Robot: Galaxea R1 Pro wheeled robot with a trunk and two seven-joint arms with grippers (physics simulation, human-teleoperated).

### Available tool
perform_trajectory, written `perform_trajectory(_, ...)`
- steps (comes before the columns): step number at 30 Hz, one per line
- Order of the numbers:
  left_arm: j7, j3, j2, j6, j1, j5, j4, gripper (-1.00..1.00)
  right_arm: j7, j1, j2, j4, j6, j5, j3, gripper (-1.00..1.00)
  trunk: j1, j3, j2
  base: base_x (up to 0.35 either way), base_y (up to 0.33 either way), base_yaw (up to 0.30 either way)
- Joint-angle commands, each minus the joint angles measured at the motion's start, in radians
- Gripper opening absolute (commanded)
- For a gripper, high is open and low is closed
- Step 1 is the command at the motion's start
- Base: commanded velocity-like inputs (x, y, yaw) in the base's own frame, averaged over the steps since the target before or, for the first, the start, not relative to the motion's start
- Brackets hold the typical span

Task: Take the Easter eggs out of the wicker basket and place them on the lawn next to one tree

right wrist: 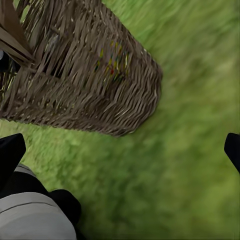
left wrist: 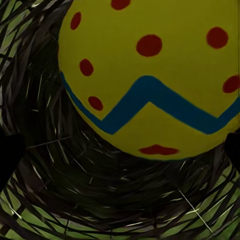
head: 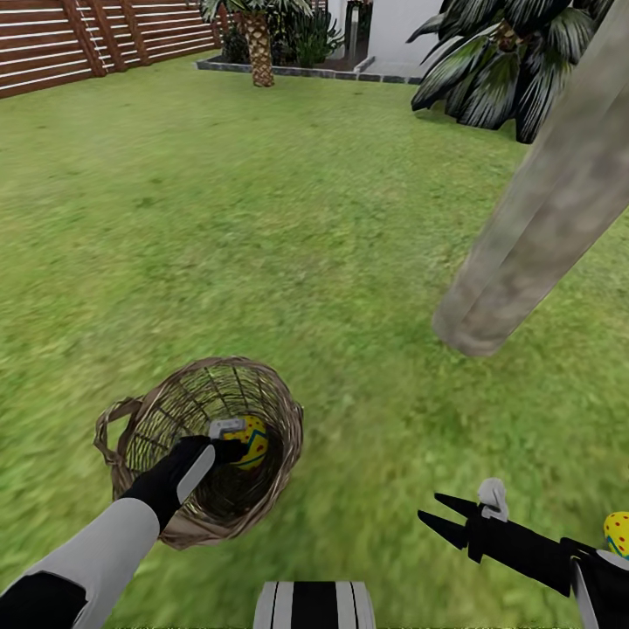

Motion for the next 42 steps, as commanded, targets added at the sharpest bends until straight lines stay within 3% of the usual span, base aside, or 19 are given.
perform_trajectory(1,0.004,-0.009,0.002,0.002,0.000,0.010,-0.002,1.00,0.006,-0.001,0.000,0.000,0.010,0.004,-0.001,1.00,0.000,-0.001,0.000,0.000,0.000,0.000)
perform_trajectory(11,-0.019,-0.011,0.002,0.001,0.000,0.010,-0.004,1.00,0.005,-0.001,0.000,0.002,0.009,0.006,0.000,1.00,0.000,-0.001,0.000,0.000,0.000,0.000)
perform_trajectory(20,-0.098,-0.008,0.005,-0.006,-0.002,0.010,-0.004,1.00,0.006,-0.001,0.001,0.007,0.009,0.007,0.003,1.00,0.000,-0.001,0.000,0.000,0.000,0.000)
perform_trajectory(24,-0.102,-0.007,0.006,-0.013,-0.003,0.010,-0.004,1.00,-0.013,-0.001,0.001,0.010,0.009,0.006,0.005,1.00,0.000,-0.001,0.000,0.000,0.000,0.000)
perform_trajectory(32,-0.102,-0.006,0.006,-0.045,-0.003,0.010,-0.003,1.00,-0.043,-0.001,0.001,0.011,0.009,0.003,0.007,1.00,0.003,-0.032,-0.002,0.000,0.000,0.000)
perform_trajectory(42,-0.100,-0.006,0.006,-0.069,-0.003,0.010,-0.004,1.00,-0.045,-0.001,0.001,0.011,0.009,0.003,0.008,1.00,0.003,-0.032,-0.002,0.000,0.000,0.000)
